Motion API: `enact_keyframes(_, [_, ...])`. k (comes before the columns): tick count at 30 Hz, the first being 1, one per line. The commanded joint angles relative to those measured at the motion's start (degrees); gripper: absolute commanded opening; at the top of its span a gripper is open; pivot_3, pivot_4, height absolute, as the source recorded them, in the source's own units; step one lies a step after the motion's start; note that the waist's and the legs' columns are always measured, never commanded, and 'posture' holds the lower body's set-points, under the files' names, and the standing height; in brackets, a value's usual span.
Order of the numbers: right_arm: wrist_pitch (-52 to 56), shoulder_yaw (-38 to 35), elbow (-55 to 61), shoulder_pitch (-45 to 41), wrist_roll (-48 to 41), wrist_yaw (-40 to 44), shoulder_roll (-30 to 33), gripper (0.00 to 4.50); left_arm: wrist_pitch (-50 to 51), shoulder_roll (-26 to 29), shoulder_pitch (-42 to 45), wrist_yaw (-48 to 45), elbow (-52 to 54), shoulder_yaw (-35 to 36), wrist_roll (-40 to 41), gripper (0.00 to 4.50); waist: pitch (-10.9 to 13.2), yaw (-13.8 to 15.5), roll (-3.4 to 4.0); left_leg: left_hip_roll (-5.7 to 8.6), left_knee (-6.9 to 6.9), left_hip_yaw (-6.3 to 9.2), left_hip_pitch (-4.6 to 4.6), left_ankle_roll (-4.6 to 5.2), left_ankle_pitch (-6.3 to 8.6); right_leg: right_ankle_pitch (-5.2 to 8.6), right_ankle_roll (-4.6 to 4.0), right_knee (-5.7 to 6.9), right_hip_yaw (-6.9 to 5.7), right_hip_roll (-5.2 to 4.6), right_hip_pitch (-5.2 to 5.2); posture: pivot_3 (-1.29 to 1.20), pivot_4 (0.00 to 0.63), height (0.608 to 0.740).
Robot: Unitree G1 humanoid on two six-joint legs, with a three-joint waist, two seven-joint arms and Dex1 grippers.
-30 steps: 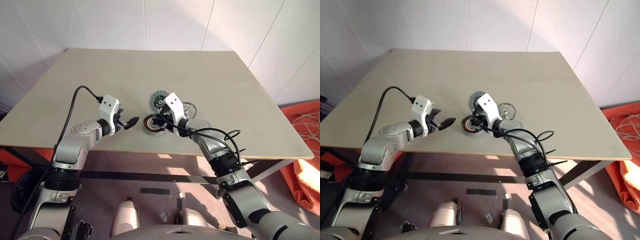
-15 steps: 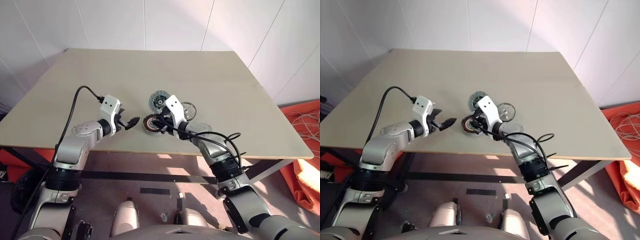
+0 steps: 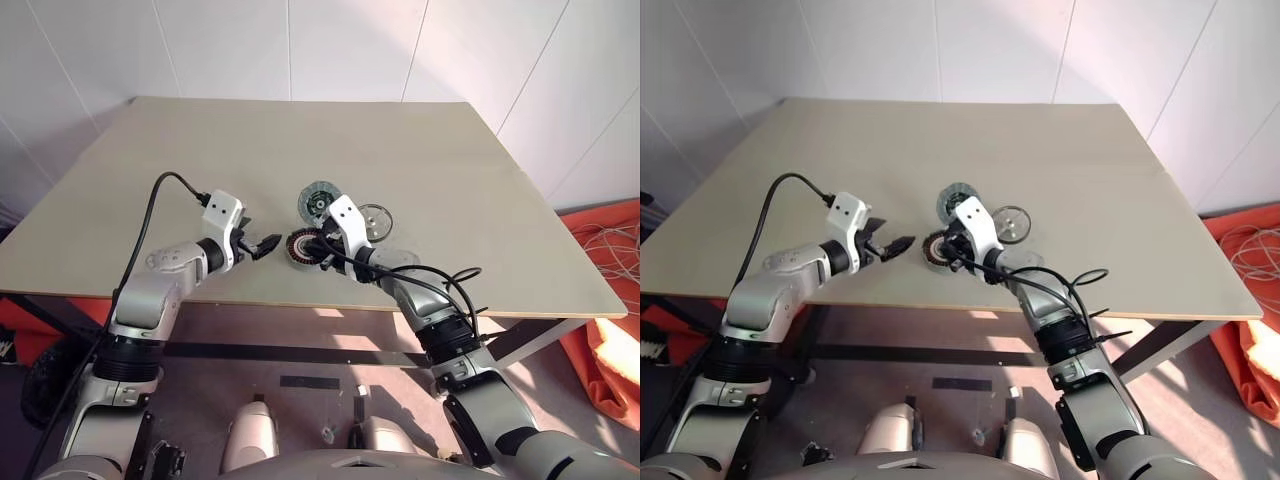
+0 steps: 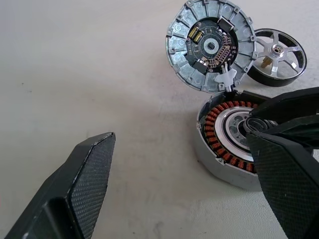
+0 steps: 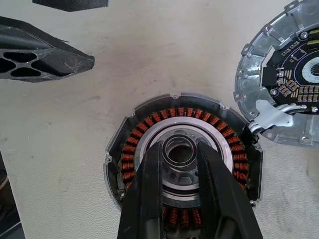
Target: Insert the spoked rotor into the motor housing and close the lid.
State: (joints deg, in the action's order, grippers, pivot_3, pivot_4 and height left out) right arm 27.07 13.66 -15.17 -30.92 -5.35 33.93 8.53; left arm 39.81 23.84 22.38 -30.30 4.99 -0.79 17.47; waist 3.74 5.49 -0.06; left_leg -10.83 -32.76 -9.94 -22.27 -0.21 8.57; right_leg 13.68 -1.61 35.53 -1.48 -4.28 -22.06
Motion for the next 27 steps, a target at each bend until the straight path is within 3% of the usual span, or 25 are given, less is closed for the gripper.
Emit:
enact_keyframes(1, [-1.4,-0.4,0.4,-1.2,0.3,-0.1,-0.1,0.65,-1.5,-0.2,1.6,0.1,1.8,-0.1,-0.4,4.49,0.0,0.0,0.0,0.0,0.0,0.0,0.0,0.0,0.0,0.0,0.0,0.0,0.0,0.0,0.0,0.0,0.0,0.74])
enact_keyframes(24, [-1.3,-0.2,-0.6,-1.7,1.0,0.2,-0.6,0.65,-2.0,1.5,1.6,-0.1,1.0,1.2,-0.3,4.49,0.0,0.0,0.0,0.0,0.0,0.0,0.0,0.0,0.0,0.0,0.0,0.0,0.0,0.0,0.0,0.0,0.0,0.74])
enact_keyframes(27, [-1.7,-0.2,-0.9,-1.8,1.3,0.2,-0.6,1.66,-2.0,1.5,1.6,-0.1,1.0,1.2,-0.3,4.5,0.0,0.0,0.0,0.0,0.0,0.0,0.0,0.0,0.0,0.0,0.0,0.0,0.0,0.0,0.0,0.0,0.0,0.74])
